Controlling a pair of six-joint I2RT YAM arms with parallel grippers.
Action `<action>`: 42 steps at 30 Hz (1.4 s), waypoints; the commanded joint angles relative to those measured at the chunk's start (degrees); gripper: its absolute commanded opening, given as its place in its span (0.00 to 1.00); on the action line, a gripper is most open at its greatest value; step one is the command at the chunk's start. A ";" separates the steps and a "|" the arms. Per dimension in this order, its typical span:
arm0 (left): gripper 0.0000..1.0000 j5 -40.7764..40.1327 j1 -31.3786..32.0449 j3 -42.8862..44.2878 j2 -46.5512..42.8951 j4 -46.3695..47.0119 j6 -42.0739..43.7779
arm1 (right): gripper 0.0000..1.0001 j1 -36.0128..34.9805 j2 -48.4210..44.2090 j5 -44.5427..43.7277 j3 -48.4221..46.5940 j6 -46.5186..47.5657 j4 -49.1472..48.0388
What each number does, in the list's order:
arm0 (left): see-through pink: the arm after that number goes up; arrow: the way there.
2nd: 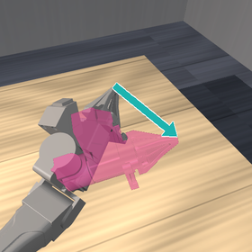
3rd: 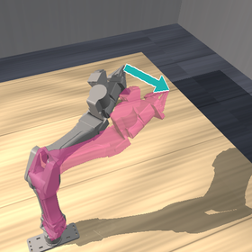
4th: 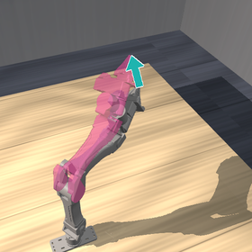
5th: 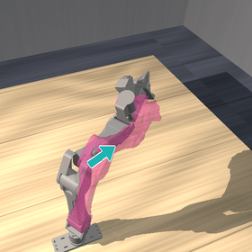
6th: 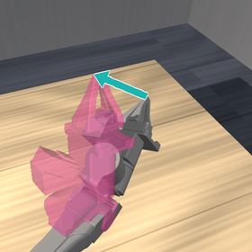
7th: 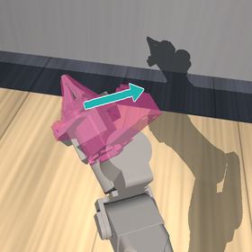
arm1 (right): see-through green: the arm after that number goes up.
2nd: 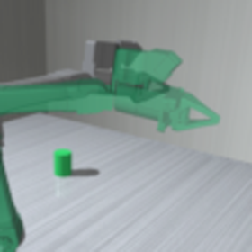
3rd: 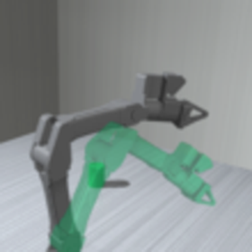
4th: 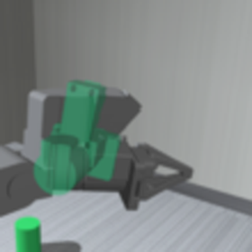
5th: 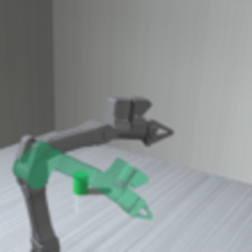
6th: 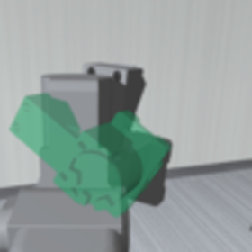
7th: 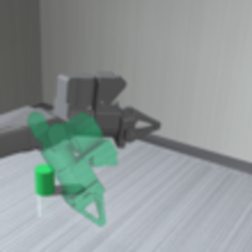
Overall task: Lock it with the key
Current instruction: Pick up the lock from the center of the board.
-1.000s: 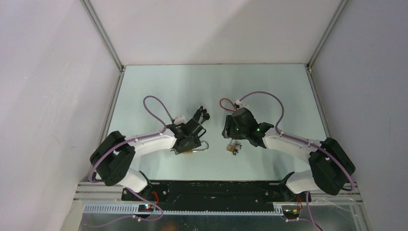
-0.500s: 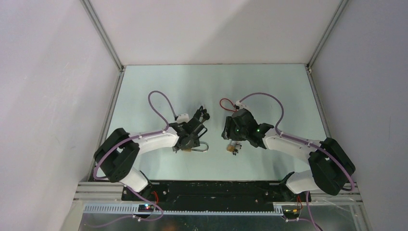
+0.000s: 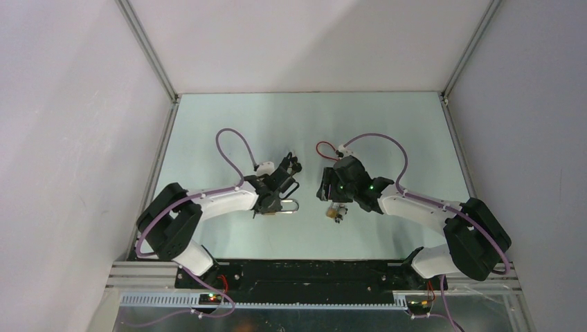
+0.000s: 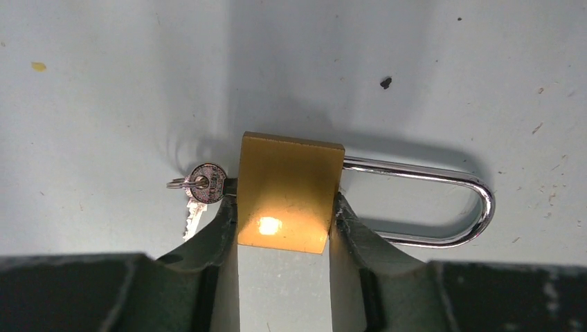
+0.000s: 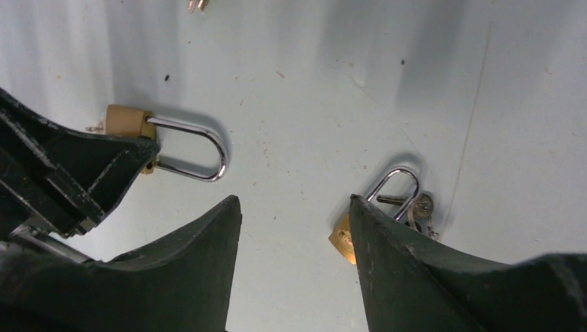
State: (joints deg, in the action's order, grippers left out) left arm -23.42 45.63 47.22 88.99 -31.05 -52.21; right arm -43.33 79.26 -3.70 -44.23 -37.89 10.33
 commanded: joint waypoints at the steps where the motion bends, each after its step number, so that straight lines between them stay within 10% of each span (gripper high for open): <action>1: 0.00 -0.57 -0.47 -0.20 -3.09 -2.79 2.89 | 0.64 -0.81 -0.41 2.69 0.15 1.34 -3.19; 14: 0.00 4.07 -0.48 1.77 -19.79 -2.88 6.45 | 0.72 -2.67 -3.72 16.41 0.72 -0.72 -13.52; 28: 0.00 13.71 -0.46 5.97 -29.28 -2.85 13.69 | 0.72 -5.30 -12.77 20.60 0.78 25.20 -15.05; 42: 0.00 17.14 -0.47 7.81 -33.52 -2.82 15.57 | 0.20 -6.62 -15.29 23.42 0.50 25.67 -17.78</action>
State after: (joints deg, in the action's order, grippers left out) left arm -7.73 45.45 51.22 57.82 -37.45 -38.09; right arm -49.82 65.47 19.88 -43.40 -11.07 -3.14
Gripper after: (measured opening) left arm 0.411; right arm 0.252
